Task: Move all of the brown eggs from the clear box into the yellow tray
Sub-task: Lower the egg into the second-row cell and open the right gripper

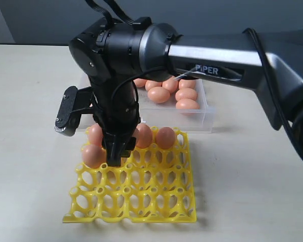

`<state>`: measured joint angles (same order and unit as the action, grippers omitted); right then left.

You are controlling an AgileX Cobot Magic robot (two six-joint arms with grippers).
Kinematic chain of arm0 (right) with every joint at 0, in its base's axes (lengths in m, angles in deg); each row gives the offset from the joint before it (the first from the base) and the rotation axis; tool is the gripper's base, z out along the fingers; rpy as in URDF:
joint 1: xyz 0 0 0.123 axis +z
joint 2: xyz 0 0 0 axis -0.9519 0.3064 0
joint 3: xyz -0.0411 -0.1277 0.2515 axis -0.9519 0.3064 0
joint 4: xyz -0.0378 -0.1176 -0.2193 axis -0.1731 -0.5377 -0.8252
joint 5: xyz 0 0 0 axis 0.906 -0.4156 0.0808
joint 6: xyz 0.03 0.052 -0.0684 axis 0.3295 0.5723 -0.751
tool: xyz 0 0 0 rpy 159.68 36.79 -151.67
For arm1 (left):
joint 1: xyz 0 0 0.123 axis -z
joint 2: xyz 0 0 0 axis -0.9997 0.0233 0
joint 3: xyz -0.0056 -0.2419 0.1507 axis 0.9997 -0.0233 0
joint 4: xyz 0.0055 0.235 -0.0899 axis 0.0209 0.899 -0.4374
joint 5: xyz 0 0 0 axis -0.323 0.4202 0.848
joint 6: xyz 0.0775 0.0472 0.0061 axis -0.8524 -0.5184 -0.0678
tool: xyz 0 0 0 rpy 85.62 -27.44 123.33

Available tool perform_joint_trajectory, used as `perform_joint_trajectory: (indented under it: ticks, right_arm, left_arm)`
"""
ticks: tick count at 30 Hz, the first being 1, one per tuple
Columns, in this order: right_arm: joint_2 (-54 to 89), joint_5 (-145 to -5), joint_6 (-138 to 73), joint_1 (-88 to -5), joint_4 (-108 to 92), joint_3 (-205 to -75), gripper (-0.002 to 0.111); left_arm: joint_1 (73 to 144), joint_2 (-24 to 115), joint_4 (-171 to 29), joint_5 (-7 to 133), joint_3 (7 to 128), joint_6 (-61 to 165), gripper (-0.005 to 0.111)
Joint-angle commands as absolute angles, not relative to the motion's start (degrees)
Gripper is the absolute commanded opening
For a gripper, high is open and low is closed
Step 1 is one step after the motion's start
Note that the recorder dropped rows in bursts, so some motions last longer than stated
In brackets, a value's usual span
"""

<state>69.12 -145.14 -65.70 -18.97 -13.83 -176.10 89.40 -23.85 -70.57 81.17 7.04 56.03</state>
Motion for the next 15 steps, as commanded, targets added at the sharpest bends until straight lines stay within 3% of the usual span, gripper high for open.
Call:
perform_joint_trajectory:
  ticks: [1,3,11,14,15]
  right_arm:
    - [69.0,-145.2,-65.4,-18.9,-13.9,-176.3,0.036]
    - [69.0,-145.2,-65.3,-18.9,-13.9,-176.3,0.046]
    - [69.0,-145.2,-63.3,-18.4,-14.1,-176.3,0.048]
    - [69.0,-145.2,-62.1,-17.2,-16.0,-176.3,0.067]
    - [69.0,-145.2,-62.1,-16.9,-17.5,-176.3,0.068]
  left_arm:
    - [89.2,-24.1,-70.6,80.6,6.8,56.1,0.0]
    - [89.2,-24.1,-70.6,80.6,6.8,56.1,0.0]
    - [89.2,-24.1,-70.6,80.6,6.8,56.1,0.0]
    - [89.2,-24.1,-70.6,80.6,6.8,56.1,0.0]
    - [89.2,-24.1,-70.6,80.6,6.8,56.1,0.0]
